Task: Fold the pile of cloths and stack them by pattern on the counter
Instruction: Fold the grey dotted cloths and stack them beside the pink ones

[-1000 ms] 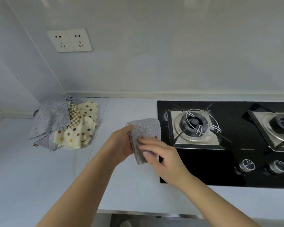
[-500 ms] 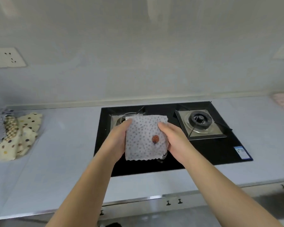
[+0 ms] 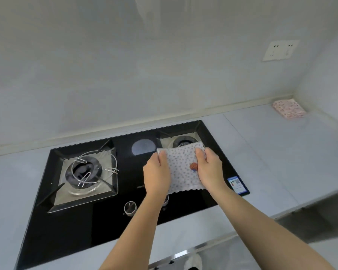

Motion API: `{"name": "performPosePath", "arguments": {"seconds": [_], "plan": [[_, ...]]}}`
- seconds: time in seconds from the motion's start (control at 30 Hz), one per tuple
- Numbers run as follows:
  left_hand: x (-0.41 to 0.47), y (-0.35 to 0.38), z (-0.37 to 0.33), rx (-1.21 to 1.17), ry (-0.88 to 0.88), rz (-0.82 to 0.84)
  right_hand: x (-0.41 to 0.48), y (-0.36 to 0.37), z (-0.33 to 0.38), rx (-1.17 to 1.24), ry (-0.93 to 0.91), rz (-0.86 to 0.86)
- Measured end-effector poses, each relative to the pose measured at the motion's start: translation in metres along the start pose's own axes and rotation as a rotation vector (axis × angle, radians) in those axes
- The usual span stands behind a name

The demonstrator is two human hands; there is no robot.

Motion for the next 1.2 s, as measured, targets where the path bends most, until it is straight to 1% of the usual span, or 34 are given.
{"name": "performPosePath", "arguments": {"seconds": [0.1,0.2,0.3,0.37,0.47,0.57,0.7,0.83,0.9,1.03,1.2], "plan": [[0.020,0.056,-0.004,-0.001,-0.021,0.017,0.041,-0.021,-0.041,0.014,0.061,0.001],[0.042,0.121,-0.012,-0.007,-0.061,0.102,0.081,-0.050,-0.080,0.095,0.205,0.032],[0.059,0.192,-0.025,-0.057,-0.177,0.287,0.120,-0.092,-0.116,0.215,0.401,0.094],[0.067,0.234,-0.030,-0.086,-0.302,0.406,0.140,-0.120,-0.136,0.295,0.508,0.106],[0.078,0.297,-0.038,-0.080,-0.401,0.546,0.174,-0.164,-0.164,0.247,0.542,0.116],[0.089,0.366,-0.048,-0.061,-0.423,0.595,0.217,-0.208,-0.205,0.181,0.536,0.088],[0.101,0.449,-0.067,-0.074,-0.473,0.597,0.279,-0.254,-0.256,0.078,0.516,0.119],[0.124,0.528,-0.077,-0.004,-0.457,0.485,0.354,-0.292,-0.303,-0.074,0.441,0.181],[0.140,0.561,-0.084,0.070,-0.409,0.434,0.388,-0.307,-0.321,-0.154,0.401,0.191],[0.175,0.614,-0.111,0.274,-0.241,0.361,0.449,-0.328,-0.351,-0.241,0.335,0.182],[0.215,0.649,-0.130,0.367,-0.185,0.274,0.508,-0.330,-0.358,-0.399,0.186,0.200]]}}
Point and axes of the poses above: each hand's wrist, its own x-axis towards the middle knuckle, its own y-axis out of the palm, z = x × y, the point moved 7 cm from there along x, towards the middle knuckle, and after that the axes turned 7 degrees about -y, right-handed, at the moved point
